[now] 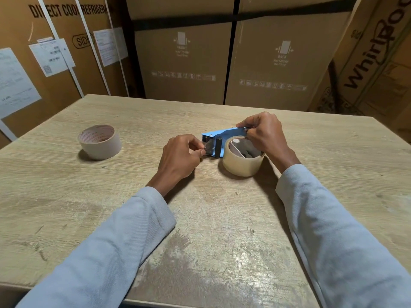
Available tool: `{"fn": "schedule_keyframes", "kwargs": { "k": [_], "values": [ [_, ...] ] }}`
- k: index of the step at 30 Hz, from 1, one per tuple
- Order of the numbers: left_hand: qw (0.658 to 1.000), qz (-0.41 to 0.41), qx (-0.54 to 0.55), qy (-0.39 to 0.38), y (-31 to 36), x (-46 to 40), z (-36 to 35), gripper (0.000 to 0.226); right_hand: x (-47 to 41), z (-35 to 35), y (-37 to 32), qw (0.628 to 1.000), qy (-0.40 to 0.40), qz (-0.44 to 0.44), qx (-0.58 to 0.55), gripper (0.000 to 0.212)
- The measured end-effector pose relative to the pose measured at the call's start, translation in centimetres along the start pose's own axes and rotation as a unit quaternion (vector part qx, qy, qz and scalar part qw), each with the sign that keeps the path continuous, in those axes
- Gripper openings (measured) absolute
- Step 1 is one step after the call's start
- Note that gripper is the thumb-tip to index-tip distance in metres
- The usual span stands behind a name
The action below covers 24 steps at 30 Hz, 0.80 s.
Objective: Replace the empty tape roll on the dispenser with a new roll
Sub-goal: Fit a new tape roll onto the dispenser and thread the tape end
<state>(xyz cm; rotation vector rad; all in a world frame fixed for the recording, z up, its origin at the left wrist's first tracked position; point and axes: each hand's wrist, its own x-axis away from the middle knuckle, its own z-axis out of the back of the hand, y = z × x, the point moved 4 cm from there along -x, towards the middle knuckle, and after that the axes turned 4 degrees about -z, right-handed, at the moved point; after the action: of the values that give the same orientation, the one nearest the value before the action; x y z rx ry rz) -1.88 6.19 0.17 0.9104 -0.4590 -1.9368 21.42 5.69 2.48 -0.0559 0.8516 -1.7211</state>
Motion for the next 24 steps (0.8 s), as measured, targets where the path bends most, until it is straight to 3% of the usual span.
{"fn": "schedule_keyframes", "kwargs": {
  "k": [8, 13, 24],
  "values": [
    [0.994, -0.020, 0.094, -0.047, -1.2, -0.4, 0.0, 0.007, 0.1, 0.1, 0.0, 1.000, 0.004, 0.010, 0.003, 0.037],
    [0.993, -0.041, 0.099, -0.058, -1.3, -0.8, 0.2, 0.006, 0.2, 0.0, 0.1, 1.000, 0.004, 0.011, 0.002, 0.037],
    [0.991, 0.003, 0.122, -0.062, -2.7, -1.9, 0.5, 0.005, 0.0, 0.2, -0.2, 0.999, 0.004, 0.047, 0.021, 0.041]
  ]
}}
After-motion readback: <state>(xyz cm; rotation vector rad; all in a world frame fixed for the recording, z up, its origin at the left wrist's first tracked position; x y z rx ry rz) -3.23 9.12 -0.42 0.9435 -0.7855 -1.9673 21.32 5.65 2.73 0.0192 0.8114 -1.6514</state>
